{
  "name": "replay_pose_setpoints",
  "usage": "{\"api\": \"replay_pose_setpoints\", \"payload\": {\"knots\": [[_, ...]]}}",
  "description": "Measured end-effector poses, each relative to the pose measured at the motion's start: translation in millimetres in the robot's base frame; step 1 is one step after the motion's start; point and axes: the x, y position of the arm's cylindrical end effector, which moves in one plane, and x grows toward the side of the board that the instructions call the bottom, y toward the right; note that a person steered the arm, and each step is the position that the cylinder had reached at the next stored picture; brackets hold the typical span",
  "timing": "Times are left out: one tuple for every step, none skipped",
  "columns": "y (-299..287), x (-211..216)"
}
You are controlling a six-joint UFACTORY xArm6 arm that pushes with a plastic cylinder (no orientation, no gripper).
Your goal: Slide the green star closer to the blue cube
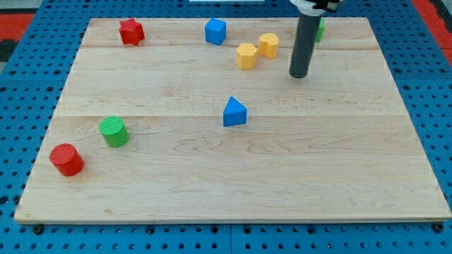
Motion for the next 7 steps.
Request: {"api": "replay_pose_setpoints", "payload": {"knots": [[65, -15], [89, -57], [89, -98], [77, -122], [52, -124], [-12, -124], [-62, -122]]}}
